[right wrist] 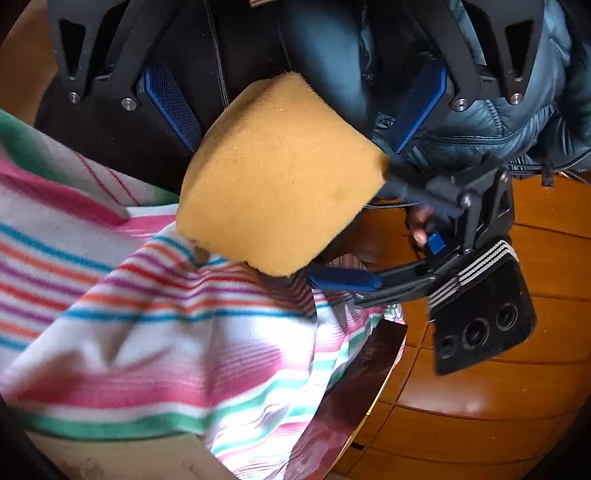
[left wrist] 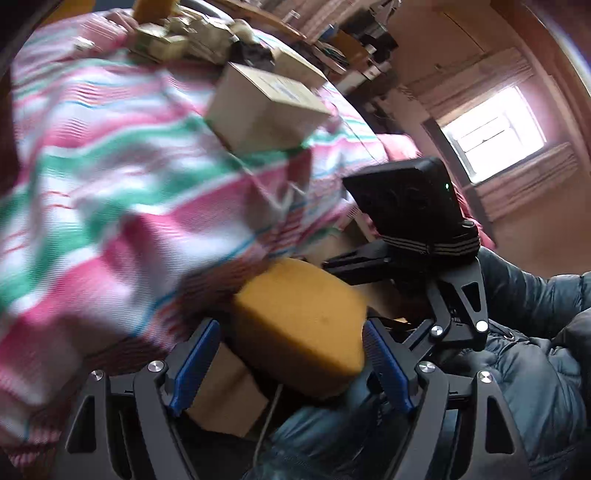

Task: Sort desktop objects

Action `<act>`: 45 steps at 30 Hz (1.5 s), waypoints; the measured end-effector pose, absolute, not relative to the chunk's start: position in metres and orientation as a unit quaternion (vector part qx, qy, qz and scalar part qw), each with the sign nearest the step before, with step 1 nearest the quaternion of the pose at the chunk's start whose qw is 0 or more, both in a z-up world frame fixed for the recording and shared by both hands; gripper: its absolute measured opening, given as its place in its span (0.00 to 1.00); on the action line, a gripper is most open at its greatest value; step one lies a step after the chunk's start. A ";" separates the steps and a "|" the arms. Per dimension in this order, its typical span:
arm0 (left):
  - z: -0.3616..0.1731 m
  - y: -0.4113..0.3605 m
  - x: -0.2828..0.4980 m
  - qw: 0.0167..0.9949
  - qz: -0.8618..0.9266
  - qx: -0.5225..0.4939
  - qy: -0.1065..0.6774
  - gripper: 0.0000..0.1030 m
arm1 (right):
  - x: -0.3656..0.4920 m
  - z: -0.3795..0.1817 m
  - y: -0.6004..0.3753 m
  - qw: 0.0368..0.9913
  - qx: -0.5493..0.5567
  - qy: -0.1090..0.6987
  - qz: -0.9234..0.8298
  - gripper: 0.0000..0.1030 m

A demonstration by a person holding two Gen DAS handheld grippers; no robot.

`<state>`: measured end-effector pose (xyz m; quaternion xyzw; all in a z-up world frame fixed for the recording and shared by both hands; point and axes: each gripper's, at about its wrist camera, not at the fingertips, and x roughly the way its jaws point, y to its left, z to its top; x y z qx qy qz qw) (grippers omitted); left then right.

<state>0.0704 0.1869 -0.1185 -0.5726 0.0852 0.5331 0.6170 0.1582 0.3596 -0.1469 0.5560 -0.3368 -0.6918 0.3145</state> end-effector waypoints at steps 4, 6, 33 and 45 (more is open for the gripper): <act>-0.098 0.190 0.085 0.647 0.533 -0.538 0.091 0.79 | 0.166 -0.126 0.362 0.324 0.545 -0.319 -0.705 1.00; -0.085 0.187 0.083 0.648 0.548 -0.521 0.087 0.79 | 0.166 -0.110 0.366 0.320 0.533 -0.306 -0.721 1.00; -0.029 0.232 -0.035 0.521 0.731 -0.421 0.131 0.85 | 0.058 -0.041 0.419 0.176 0.547 0.004 -0.818 1.00; -0.030 0.266 -0.019 0.561 0.688 -0.369 0.276 0.85 | 0.082 -0.063 0.406 0.135 0.551 0.024 -0.823 0.68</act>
